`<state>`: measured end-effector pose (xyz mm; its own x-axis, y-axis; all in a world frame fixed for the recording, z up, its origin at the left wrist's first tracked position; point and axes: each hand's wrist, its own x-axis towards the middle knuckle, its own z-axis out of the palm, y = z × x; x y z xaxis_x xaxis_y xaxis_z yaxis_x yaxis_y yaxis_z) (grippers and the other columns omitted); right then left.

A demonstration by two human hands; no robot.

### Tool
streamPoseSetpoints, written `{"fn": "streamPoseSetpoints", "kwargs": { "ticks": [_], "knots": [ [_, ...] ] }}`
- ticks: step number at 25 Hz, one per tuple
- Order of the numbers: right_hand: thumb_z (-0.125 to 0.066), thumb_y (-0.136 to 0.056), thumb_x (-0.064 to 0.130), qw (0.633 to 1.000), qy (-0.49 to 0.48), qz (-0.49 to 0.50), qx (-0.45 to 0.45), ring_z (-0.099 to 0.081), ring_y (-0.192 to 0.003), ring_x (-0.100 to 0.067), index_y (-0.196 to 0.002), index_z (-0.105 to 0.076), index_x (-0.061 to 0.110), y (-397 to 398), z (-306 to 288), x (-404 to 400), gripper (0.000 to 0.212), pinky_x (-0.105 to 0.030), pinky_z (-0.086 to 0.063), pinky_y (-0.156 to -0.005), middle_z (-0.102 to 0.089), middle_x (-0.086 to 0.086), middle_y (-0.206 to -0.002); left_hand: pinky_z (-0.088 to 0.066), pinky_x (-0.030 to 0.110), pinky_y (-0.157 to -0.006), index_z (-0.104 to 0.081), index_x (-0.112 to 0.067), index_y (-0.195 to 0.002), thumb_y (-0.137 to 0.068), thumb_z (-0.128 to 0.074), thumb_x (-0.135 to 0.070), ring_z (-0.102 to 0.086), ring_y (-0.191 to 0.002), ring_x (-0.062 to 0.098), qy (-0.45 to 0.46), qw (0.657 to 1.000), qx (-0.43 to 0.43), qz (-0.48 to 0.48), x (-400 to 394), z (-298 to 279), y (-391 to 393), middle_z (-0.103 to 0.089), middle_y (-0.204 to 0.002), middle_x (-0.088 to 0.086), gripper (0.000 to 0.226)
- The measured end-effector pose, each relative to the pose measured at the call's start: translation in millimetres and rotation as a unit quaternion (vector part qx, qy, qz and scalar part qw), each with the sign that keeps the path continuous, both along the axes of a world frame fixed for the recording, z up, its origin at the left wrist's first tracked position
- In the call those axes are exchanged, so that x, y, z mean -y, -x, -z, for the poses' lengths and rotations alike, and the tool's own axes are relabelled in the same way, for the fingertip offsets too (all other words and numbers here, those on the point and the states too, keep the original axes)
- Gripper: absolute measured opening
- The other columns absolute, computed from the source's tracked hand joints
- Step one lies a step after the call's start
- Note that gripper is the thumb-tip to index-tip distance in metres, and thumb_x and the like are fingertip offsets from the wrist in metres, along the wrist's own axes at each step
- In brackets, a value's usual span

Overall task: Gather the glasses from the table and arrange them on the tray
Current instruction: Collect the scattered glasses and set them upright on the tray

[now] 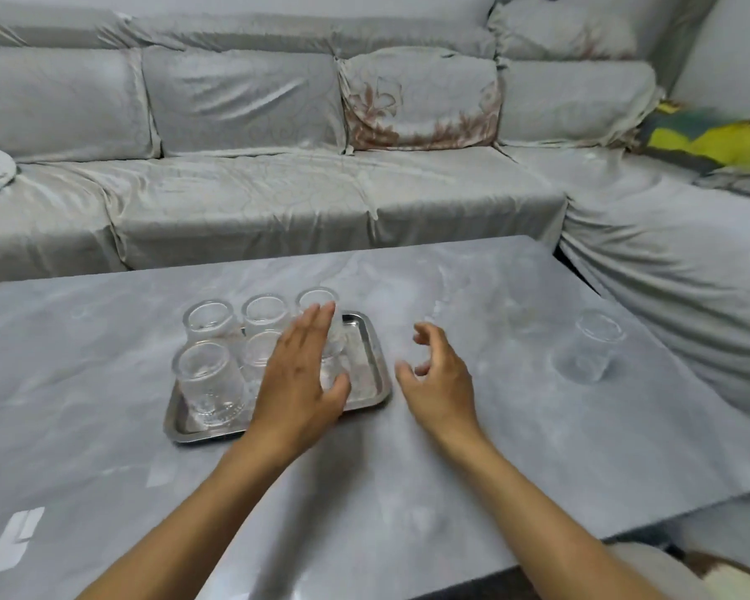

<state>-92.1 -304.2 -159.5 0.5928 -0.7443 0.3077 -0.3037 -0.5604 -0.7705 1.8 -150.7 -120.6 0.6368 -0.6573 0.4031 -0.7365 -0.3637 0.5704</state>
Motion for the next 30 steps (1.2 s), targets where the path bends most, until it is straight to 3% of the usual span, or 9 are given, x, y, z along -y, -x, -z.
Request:
{"fn": "streamPoseSetpoints", "kwargs": {
  "ticks": [3,6,10,13,16,19,24,27,30],
  "knots": [
    [-0.058,-0.081,0.018,0.987,0.057,0.141,-0.060,-0.054,-0.116,-0.032,-0.144,-0.029,0.020,48,-3,61,0.069,-0.041,-0.047,-0.085,-0.034,-0.003,-0.152,-0.014,0.028,-0.117,-0.025,-0.017,-0.150,-0.081,-0.064,-0.013,-0.024,-0.145,0.021,-0.022,0.999,-0.029,0.030,41,6,17,-0.030,-0.157,0.005,0.079],
    [-0.055,-0.082,0.012,0.956,0.080,0.219,-0.177,-0.046,-0.116,-0.039,-0.148,-0.013,0.020,91,-5,119,0.078,-0.042,-0.044,-0.077,-0.015,-0.003,-0.160,-0.015,0.024,-0.114,-0.028,-0.019,-0.149,-0.080,-0.065,-0.013,-0.029,-0.142,0.022,-0.025,0.998,-0.035,0.056,53,18,30,-0.035,-0.154,0.005,0.078],
    [-0.053,-0.085,0.014,0.930,0.058,0.232,-0.279,-0.051,-0.108,-0.040,-0.144,-0.022,0.015,108,-3,157,0.068,-0.041,-0.042,-0.081,-0.017,-0.005,-0.159,-0.023,0.031,-0.115,-0.034,-0.019,-0.146,-0.083,-0.066,-0.015,-0.034,-0.140,0.024,-0.039,0.997,-0.038,0.054,49,33,31,-0.041,-0.151,0.007,0.071],
    [-0.056,-0.083,0.019,0.902,0.149,0.260,-0.312,-0.046,-0.110,-0.037,-0.134,-0.039,0.015,104,-1,162,0.053,-0.042,-0.036,-0.085,-0.033,-0.009,-0.149,-0.024,0.033,-0.114,-0.038,-0.017,-0.144,-0.082,-0.067,-0.015,-0.035,-0.139,0.026,-0.059,0.996,-0.048,0.050,46,36,25,-0.042,-0.150,0.008,0.068],
    [-0.064,-0.081,0.032,0.923,0.093,0.257,-0.271,-0.038,-0.123,-0.039,-0.124,-0.042,0.020,106,-5,179,0.050,-0.046,-0.035,-0.095,-0.032,-0.013,-0.146,-0.025,0.032,-0.112,-0.040,-0.018,-0.143,-0.081,-0.066,-0.015,-0.036,-0.137,0.026,-0.070,0.995,-0.051,0.041,45,32,20,-0.042,-0.150,0.007,0.068],
    [-0.069,-0.080,0.027,0.963,-0.046,0.231,-0.133,-0.060,-0.099,-0.042,-0.116,-0.039,0.020,105,-4,187,0.047,-0.039,-0.041,-0.080,-0.040,-0.019,-0.134,-0.025,0.030,-0.111,-0.040,-0.018,-0.143,-0.081,-0.064,-0.014,-0.036,-0.136,0.024,-0.062,0.995,-0.069,0.022,36,27,16,-0.042,-0.149,0.005,0.066],
    [-0.078,-0.070,0.038,0.991,0.018,0.130,-0.016,-0.058,-0.082,-0.025,-0.107,-0.046,0.031,61,-9,123,0.049,-0.032,-0.038,-0.073,-0.052,-0.003,-0.113,-0.029,0.018,-0.098,-0.053,-0.021,-0.129,-0.079,-0.061,-0.006,-0.048,-0.121,0.020,0.035,0.997,-0.046,-0.051,1,13,-5,-0.058,-0.132,0.000,0.053],
    [-0.081,-0.065,0.041,0.999,0.015,-0.016,0.031,-0.058,-0.084,-0.017,-0.106,-0.051,0.036,14,-22,54,0.050,-0.033,-0.047,-0.073,-0.054,0.010,-0.109,-0.038,0.028,-0.094,-0.056,-0.021,-0.119,-0.074,-0.064,-0.004,-0.052,-0.109,0.022,0.123,0.976,-0.011,-0.179,-38,11,-28,-0.063,-0.117,0.000,0.048],
    [-0.081,-0.065,0.040,0.994,0.030,-0.094,0.039,-0.058,-0.091,-0.013,-0.109,-0.052,0.033,-25,-27,0,0.052,-0.035,-0.050,-0.077,-0.055,0.011,-0.110,-0.040,0.035,-0.089,-0.048,-0.021,-0.122,-0.068,-0.068,-0.012,-0.048,-0.109,0.028,0.091,0.948,-0.054,-0.300,-80,23,-47,-0.059,-0.119,0.005,0.058]
  ]
}}
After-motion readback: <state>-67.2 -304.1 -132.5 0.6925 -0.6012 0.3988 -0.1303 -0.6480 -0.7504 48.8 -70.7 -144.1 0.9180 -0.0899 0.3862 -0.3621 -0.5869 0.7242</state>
